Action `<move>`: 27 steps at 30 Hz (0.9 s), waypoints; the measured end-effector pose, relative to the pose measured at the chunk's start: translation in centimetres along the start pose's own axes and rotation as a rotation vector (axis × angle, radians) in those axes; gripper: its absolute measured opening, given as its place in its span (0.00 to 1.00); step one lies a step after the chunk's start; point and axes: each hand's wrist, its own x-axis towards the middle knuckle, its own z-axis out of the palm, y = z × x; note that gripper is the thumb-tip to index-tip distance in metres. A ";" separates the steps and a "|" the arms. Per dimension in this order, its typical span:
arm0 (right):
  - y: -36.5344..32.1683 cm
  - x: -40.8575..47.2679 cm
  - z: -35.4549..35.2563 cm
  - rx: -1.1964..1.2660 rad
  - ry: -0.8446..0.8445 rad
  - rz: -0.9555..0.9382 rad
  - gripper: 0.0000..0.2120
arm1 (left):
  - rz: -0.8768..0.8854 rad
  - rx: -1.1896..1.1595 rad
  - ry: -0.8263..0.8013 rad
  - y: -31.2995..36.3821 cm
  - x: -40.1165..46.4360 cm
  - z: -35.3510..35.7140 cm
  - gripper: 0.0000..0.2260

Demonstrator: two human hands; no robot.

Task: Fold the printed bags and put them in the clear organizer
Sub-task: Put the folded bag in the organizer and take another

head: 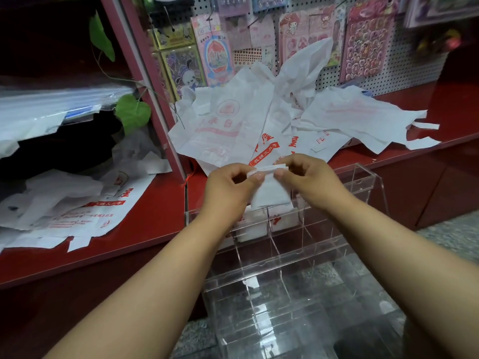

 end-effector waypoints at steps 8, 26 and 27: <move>3.1 2.2 -1.6 -0.525 0.075 -0.201 0.03 | 0.082 0.439 -0.063 -1.5 2.9 2.2 0.06; 6.9 4.1 -0.9 -0.862 -0.111 0.191 0.10 | -0.104 0.751 -0.260 -5.7 3.3 4.9 0.22; 7.0 4.1 -0.9 -0.864 -0.113 0.196 0.10 | -0.101 0.770 -0.267 -5.7 3.1 4.9 0.22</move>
